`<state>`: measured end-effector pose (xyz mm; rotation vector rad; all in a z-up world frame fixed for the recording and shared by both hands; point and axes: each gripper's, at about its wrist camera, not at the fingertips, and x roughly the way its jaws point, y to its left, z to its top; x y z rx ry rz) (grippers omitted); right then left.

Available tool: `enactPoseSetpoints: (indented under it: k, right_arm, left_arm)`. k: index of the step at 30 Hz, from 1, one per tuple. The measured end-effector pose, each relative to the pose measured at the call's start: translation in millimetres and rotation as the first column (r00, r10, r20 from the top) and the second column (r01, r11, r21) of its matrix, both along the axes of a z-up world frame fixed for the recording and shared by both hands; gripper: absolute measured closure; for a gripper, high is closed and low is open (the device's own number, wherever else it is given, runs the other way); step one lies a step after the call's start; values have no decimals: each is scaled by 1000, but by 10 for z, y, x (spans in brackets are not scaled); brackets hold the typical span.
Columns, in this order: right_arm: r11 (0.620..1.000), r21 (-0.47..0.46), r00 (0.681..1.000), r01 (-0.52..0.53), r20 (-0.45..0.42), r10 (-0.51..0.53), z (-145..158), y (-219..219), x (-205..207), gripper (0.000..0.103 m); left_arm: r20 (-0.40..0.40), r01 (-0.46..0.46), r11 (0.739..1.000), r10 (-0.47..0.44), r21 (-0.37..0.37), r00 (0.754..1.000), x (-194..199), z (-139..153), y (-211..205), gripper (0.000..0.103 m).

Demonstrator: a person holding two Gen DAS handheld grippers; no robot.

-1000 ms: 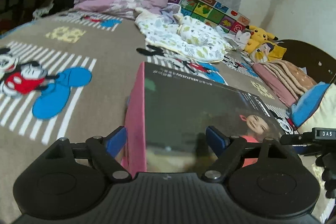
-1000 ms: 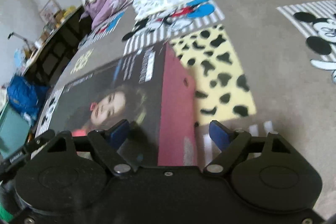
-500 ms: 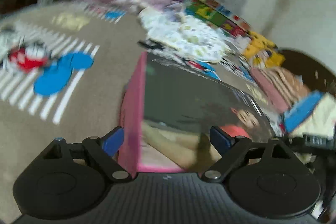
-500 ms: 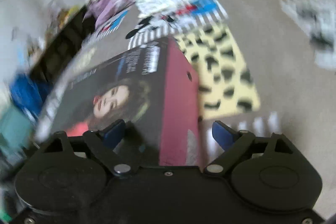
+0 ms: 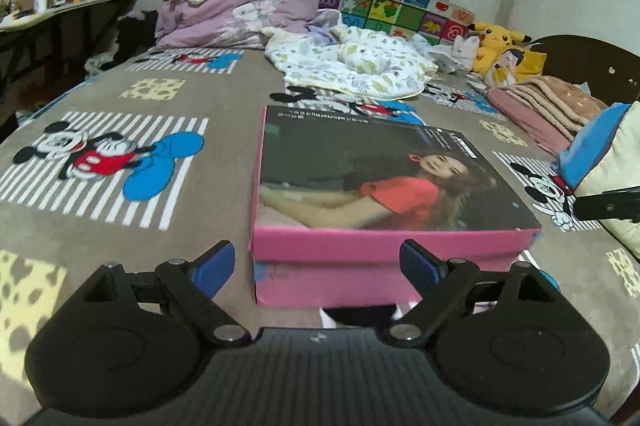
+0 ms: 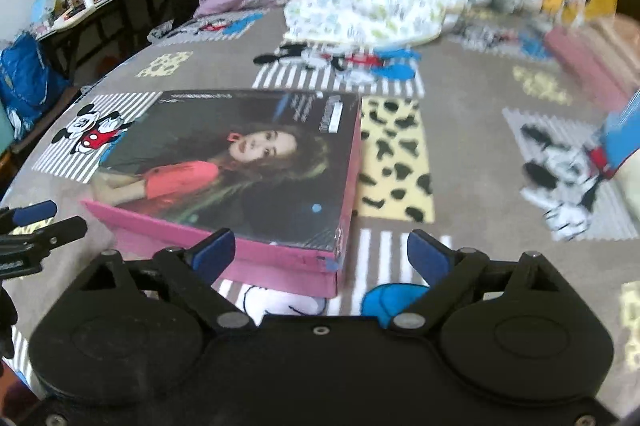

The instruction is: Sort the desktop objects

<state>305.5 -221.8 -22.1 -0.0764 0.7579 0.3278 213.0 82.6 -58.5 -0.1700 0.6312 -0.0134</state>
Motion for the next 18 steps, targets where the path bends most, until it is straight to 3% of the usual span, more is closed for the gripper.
enactPoseSetpoints:
  k: [4,8,12,18]
  right_arm:
    - [1000,27,1000,7,14,-8,166,-54,-287,10]
    - [999,32,999,28,40,-29,269,-80,-534,9]
    - [998,58,995,36,91,-41,360,-81,-767,3]
    - [997,72,990,21,140,-31,442,4,-1039,1]
  left_arm:
    - [5,-18,998,18,54,1000,-228,143,-167,13]
    - [19,3,999,-4,54,1000,-472,283,-285,13]
    - [56,-29,995,24,91,998,-722,394,-390,13]
    - [53,-71,996,68,54,996,-996,514,-406,13]
